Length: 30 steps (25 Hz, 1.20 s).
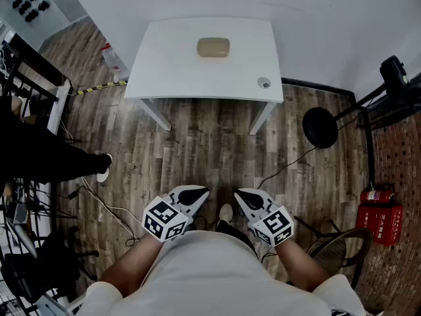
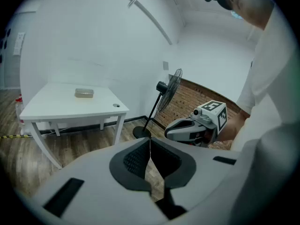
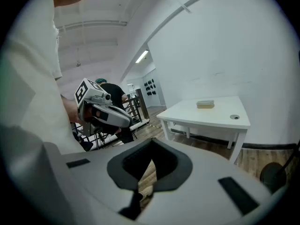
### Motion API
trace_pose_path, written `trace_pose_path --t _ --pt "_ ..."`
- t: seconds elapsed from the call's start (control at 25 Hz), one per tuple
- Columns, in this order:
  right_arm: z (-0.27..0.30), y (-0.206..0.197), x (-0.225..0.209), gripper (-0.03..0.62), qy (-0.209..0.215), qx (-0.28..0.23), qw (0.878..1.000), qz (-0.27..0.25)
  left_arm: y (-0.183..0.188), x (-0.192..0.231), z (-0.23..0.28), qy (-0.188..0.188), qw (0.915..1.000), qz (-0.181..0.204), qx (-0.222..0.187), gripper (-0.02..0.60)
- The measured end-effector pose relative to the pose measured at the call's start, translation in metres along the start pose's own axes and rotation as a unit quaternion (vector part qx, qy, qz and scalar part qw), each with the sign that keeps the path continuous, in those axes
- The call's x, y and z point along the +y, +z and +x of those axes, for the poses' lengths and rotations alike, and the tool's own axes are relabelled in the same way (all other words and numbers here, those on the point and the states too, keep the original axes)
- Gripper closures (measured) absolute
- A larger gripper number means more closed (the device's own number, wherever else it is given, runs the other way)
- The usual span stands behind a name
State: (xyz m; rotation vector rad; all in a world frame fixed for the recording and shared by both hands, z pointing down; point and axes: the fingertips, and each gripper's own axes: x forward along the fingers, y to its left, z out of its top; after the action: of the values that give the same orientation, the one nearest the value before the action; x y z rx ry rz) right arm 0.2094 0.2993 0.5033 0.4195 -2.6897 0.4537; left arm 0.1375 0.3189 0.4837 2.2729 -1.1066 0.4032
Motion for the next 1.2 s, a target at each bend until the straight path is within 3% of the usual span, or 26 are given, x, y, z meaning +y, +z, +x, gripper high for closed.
trace_pose_path --t 0.2,0.4,0.76,0.84,0.92,1.2 --pt "0.040 0.024 -0.005 0.588 -0.003 0.001 1.000 -0.015 0.016 0.038 -0.007 -0.013 0.9997 -0.007 -0.021 0.563" --pt "0.097 0.059 -0.005 0.588 -0.024 0.008 0.999 -0.032 0.033 0.107 -0.029 -0.026 0.9983 -0.025 -0.046 0.563" --pt "0.198 0.133 0.007 0.584 -0.081 -0.004 0.995 -0.054 0.078 0.229 -0.089 -0.053 0.9958 -0.014 -0.073 0.563" --pt "0.213 0.135 0.020 0.520 -0.078 0.006 0.995 -0.060 0.079 0.246 -0.097 -0.054 0.9956 -0.009 -0.076 0.562" --pt "0.221 0.138 0.027 0.520 -0.076 0.016 0.995 -0.062 0.080 0.258 -0.100 -0.052 0.9952 -0.010 -0.082 0.561" --pt "0.250 0.156 -0.025 0.560 -0.097 0.029 0.994 -0.041 0.103 0.312 -0.067 -0.068 0.9937 -0.043 -0.079 0.562"
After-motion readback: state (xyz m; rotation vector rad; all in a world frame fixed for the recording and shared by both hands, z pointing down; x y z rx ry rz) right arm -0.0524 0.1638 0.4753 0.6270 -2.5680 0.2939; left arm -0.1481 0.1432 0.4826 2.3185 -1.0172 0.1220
